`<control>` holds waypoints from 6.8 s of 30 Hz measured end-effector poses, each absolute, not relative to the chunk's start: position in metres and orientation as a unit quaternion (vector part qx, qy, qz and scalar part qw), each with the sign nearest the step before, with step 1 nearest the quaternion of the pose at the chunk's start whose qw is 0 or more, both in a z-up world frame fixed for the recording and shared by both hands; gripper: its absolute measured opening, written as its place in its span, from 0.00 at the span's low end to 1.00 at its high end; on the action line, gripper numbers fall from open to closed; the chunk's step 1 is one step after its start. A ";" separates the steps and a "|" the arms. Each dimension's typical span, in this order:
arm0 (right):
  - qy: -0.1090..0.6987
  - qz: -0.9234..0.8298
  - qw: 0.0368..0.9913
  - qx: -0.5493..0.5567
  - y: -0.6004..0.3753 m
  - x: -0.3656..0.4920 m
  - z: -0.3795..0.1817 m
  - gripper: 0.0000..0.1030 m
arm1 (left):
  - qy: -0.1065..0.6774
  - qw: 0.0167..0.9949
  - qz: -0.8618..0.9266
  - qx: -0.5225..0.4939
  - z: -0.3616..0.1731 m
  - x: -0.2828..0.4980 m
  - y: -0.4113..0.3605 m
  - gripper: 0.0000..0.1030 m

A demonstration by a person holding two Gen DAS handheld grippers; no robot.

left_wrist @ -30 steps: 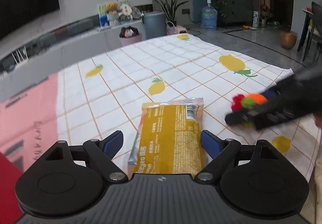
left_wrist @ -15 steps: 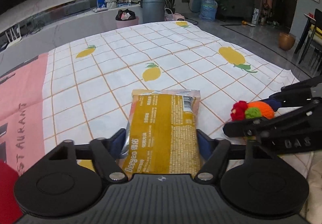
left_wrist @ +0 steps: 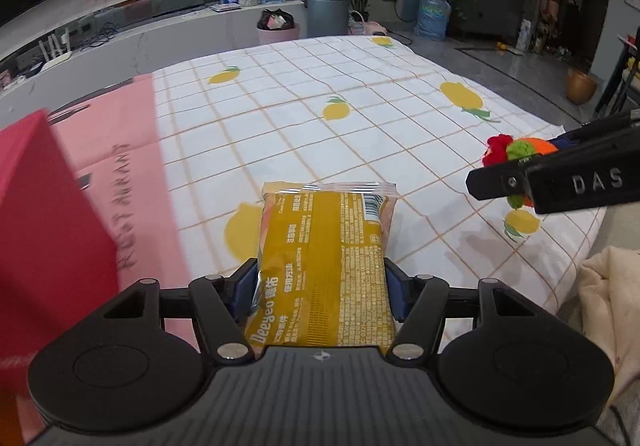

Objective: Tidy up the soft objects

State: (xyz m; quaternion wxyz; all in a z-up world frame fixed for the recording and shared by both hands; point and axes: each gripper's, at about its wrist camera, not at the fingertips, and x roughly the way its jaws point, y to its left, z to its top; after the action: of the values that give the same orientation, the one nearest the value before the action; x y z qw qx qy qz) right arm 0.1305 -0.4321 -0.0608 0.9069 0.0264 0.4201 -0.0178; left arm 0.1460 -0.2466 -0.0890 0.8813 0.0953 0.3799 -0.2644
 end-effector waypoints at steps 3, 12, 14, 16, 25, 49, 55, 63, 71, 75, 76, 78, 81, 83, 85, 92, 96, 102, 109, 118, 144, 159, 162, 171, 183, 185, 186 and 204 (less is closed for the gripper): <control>0.426 -0.015 0.904 0.032 -0.422 0.129 -0.056 0.44 | 0.374 0.885 -0.263 0.093 -0.081 0.143 -0.240 0.67; 0.442 -0.065 0.893 0.054 -0.432 0.158 -0.056 0.44 | 0.355 0.885 -0.277 0.115 -0.049 0.158 -0.258 0.64; 0.439 -0.074 0.894 0.056 -0.437 0.167 -0.049 0.44 | 0.345 0.889 -0.277 0.121 -0.038 0.167 -0.262 0.64; 0.433 -0.074 0.896 0.060 -0.442 0.179 -0.039 0.44 | 0.335 0.893 -0.274 0.122 -0.026 0.178 -0.265 0.64; 0.406 -0.083 0.907 0.078 -0.428 0.247 0.003 0.44 | 0.273 0.928 -0.207 0.149 0.032 0.236 -0.255 0.64; 0.357 0.121 0.926 0.018 -0.141 0.300 0.060 0.44 | 0.268 0.951 -0.027 0.152 0.084 0.237 -0.023 0.63; 0.321 0.193 0.927 -0.030 -0.094 0.269 0.051 0.44 | 0.285 0.951 -0.033 0.117 0.062 0.231 0.019 0.63; 0.341 0.224 0.909 -0.085 -0.065 0.263 0.019 0.44 | 0.328 0.938 -0.020 0.110 0.021 0.253 0.045 0.63; 0.363 0.211 0.906 -0.059 -0.065 0.279 0.014 0.44 | 0.357 0.927 -0.006 0.113 -0.003 0.261 0.049 0.64; 0.373 0.197 0.905 -0.054 -0.062 0.282 0.013 0.44 | 0.343 0.928 -0.006 0.147 -0.009 0.247 0.041 0.69; 0.381 0.185 0.904 -0.062 -0.059 0.283 0.012 0.44 | 0.326 0.933 -0.012 0.151 -0.005 0.241 0.039 0.70; 0.391 0.176 0.902 -0.053 -0.062 0.283 0.010 0.43 | 0.288 0.943 -0.012 0.166 0.007 0.226 0.037 0.72; 0.399 0.173 0.900 -0.030 -0.069 0.283 0.013 0.43 | 0.260 0.948 0.007 0.181 0.025 0.213 0.036 0.81; 0.399 0.173 0.900 -0.019 -0.072 0.280 0.019 0.43 | 0.264 0.949 0.023 0.171 0.036 0.206 0.041 0.82; 0.395 0.176 0.902 -0.007 -0.074 0.277 0.025 0.43 | 0.279 0.949 0.046 0.139 0.043 0.201 0.049 0.86; 0.374 0.175 0.910 -0.021 -0.047 0.291 0.027 0.44 | 0.297 0.947 0.114 0.052 0.043 0.186 0.083 0.87; 0.422 0.169 0.888 -0.069 -0.029 0.304 0.012 0.44 | 0.279 0.951 0.128 0.050 0.032 0.180 0.097 0.87; 0.439 0.197 0.856 -0.189 -0.007 0.301 0.008 0.44 | 0.280 0.948 0.150 0.031 0.032 0.186 0.117 0.86; 0.463 0.133 0.859 -0.173 0.016 0.359 -0.014 0.44 | 0.273 0.947 0.166 -0.006 0.026 0.181 0.138 0.85; 0.483 0.114 0.862 -0.097 0.013 0.394 -0.041 0.44 | 0.296 0.941 0.158 -0.051 0.021 0.180 0.160 0.83; 0.482 0.181 0.857 0.023 0.009 0.384 -0.010 0.70 | 0.288 0.948 0.118 -0.070 0.032 0.172 0.145 0.84; 0.307 0.146 0.941 -0.010 -0.063 0.216 0.086 0.81 | 0.212 0.976 0.044 -0.017 0.108 0.099 0.087 0.83; 0.293 0.134 0.947 0.002 -0.085 0.174 0.098 0.84 | 0.159 0.986 0.043 0.000 0.121 0.072 0.065 0.84; 0.212 0.082 0.973 -0.048 -0.133 0.034 0.090 0.89 | 0.158 0.985 -0.033 -0.066 0.116 0.017 0.014 0.90; 0.234 0.049 0.971 0.013 -0.191 -0.041 0.018 0.91 | 0.164 0.985 -0.050 0.002 0.049 -0.035 -0.033 0.91; 0.229 0.049 0.972 0.014 -0.197 -0.048 0.007 0.91 | 0.161 0.986 -0.048 0.014 0.042 -0.039 -0.042 0.91; 0.226 0.048 0.973 0.012 -0.198 -0.052 0.004 0.91 | 0.157 0.986 -0.049 0.020 0.040 -0.043 -0.046 0.91; 0.210 0.050 0.976 -0.036 -0.198 -0.057 -0.019 0.90 | 0.178 0.983 -0.043 0.005 0.015 -0.049 -0.068 0.91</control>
State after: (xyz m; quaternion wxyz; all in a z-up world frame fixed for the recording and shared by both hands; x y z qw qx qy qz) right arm -0.0569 -0.1979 -0.0185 0.9757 -0.0362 0.2100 0.0503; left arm -0.0489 -0.0681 0.0147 0.9832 0.0054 0.1775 -0.0429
